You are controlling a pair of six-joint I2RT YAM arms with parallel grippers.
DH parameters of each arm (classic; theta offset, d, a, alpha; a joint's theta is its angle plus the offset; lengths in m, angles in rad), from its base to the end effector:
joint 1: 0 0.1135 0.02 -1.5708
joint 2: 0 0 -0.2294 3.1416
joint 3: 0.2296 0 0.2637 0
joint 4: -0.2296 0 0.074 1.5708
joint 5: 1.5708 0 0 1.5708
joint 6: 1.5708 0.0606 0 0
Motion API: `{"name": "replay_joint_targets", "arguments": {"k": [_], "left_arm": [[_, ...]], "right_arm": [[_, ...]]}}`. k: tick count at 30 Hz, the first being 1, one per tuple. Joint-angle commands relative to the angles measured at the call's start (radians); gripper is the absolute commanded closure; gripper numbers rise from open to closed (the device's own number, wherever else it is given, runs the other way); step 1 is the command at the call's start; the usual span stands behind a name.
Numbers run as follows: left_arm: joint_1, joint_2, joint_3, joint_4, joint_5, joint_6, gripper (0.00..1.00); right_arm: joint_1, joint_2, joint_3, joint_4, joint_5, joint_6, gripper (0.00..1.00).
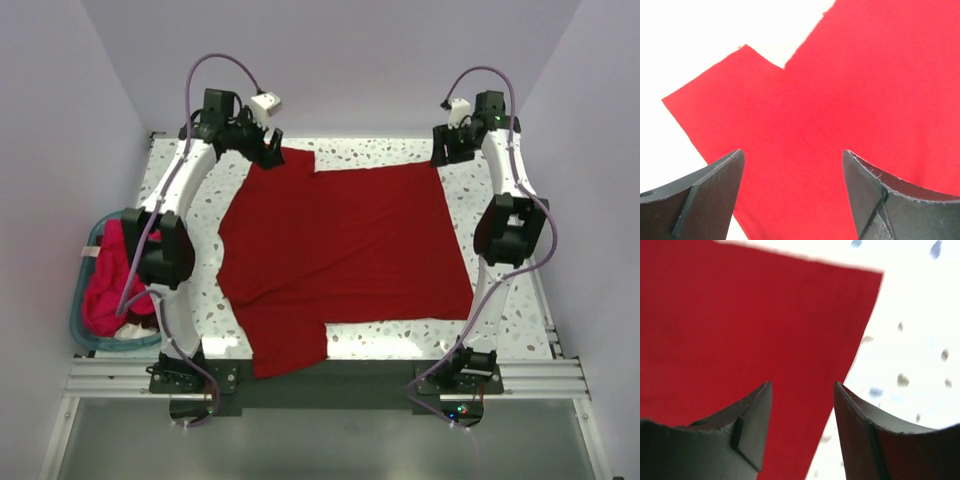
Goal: Fold and stack the t-shirts
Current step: Fold the tshirt
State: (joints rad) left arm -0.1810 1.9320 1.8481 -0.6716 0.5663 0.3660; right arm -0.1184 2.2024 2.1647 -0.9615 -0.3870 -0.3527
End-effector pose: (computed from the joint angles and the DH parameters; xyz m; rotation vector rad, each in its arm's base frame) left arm 0.4398 -0.1135 0.2806 0.8710 2.0688 -0.5564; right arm 0.4840 -0.0345 0.2395 -0.4324 2.4506 0.3030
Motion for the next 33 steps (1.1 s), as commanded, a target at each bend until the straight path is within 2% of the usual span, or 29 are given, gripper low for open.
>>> {"name": "replay_joint_targets", "arguments": {"k": [1, 3, 6, 11, 17, 33], "left_arm": [[0.066, 0.167, 0.169, 0.179, -0.012, -0.252, 0.15], [0.08, 0.215, 0.238, 0.256, -0.045, -0.298, 0.14], [0.101, 0.274, 0.254, 0.369, -0.083, -0.325, 0.14], [0.11, 0.323, 0.257, 0.452, -0.149, -0.32, 0.13], [0.114, 0.383, 0.264, 0.445, -0.18, -0.3, 0.13], [0.117, 0.475, 0.295, 0.445, -0.235, -0.279, 0.11]], "right_arm": [[-0.003, 0.132, 0.144, 0.214, 0.02, 0.226, 0.42], [-0.003, 0.166, 0.147, 0.355, 0.049, 0.256, 0.37], [0.0, 0.248, 0.135, 0.528, 0.074, 0.302, 0.38], [-0.001, 0.368, 0.237, 0.625, 0.123, 0.302, 0.42], [0.003, 0.425, 0.245, 0.641, 0.145, 0.253, 0.45], [0.011, 0.41, 0.167, 0.552, 0.097, 0.178, 0.47]]}}
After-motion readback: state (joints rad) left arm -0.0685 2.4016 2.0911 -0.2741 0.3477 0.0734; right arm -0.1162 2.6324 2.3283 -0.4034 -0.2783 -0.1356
